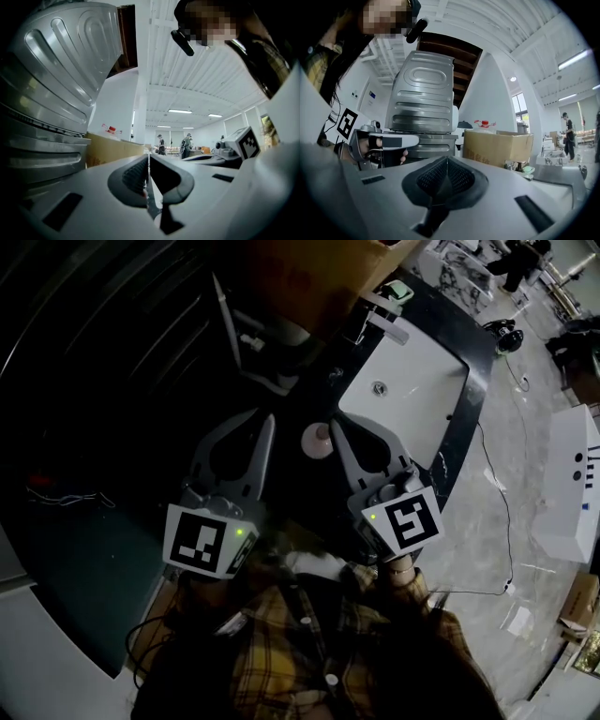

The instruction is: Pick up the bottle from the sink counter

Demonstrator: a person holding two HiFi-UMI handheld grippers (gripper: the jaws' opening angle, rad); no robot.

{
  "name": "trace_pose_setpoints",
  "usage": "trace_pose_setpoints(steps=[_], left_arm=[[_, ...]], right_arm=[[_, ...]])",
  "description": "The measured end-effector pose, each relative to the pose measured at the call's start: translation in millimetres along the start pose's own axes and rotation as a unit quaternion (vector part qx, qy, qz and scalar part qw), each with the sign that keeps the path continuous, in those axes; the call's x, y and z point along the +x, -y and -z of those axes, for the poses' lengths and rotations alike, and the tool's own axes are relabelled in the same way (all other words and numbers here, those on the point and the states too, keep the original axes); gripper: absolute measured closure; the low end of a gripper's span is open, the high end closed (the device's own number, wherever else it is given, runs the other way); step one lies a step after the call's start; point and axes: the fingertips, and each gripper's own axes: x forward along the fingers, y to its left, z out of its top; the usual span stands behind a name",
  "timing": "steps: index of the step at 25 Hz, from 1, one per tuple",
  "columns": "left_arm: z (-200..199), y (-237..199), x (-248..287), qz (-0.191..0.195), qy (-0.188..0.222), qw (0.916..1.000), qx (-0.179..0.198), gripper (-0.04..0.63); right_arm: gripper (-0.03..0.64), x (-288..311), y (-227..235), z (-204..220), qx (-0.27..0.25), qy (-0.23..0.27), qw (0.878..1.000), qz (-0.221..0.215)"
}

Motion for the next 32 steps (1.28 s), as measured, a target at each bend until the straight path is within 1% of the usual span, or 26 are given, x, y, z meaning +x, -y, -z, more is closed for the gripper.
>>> trace_pose_setpoints(steps=[3,6,9,12,18,20,28,32], left_arm=[[4.1,4.5,14.6,0.010,-0.005,0.9999,0.003,0.572],[9.6,10.4,25.7,0.022,-0.021,0.9995,-0.009,0.571],[10.1,12.7,34.8,0.038,-0.015,0.9992,-0.003,0.572],[9.7,17.3,44.8,0.063,-0.013,0.9979,-0.004,0.572],[18.8,25.7,59.4,0.101,-0.043,0.9937,-0.023,0.571],[19.1,29.2,62.1,0.113,-0.046,0.9920,-0.032,0.572],[25.5,36.5,65.7,0.138,-0.039,0.9894,-0.021,0.571],[35.3,40.9,64.4,0.149,-0.045,0.9874,-0.030,0.571]], right_arm=[[0.600,-0.3,12.0,1.2,0.005,0.001,1.000,0.005],[0.600,-2.1,20.4,2.7,0.008,0.001,1.000,0.014],[0.600,-4.8,25.8,2.3,0.008,0.000,1.000,0.026],[0.600,-7.1,33.4,2.5,0.008,-0.005,0.999,0.045],[0.600,-6.8,44.6,8.2,0.014,-0.025,0.996,0.079],[0.600,-6.1,45.8,7.4,0.012,-0.027,0.996,0.084],[0.600,-9.7,47.7,8.5,0.011,-0.025,0.994,0.102],[0.600,-11.1,45.8,10.2,0.012,-0.026,0.994,0.107]])
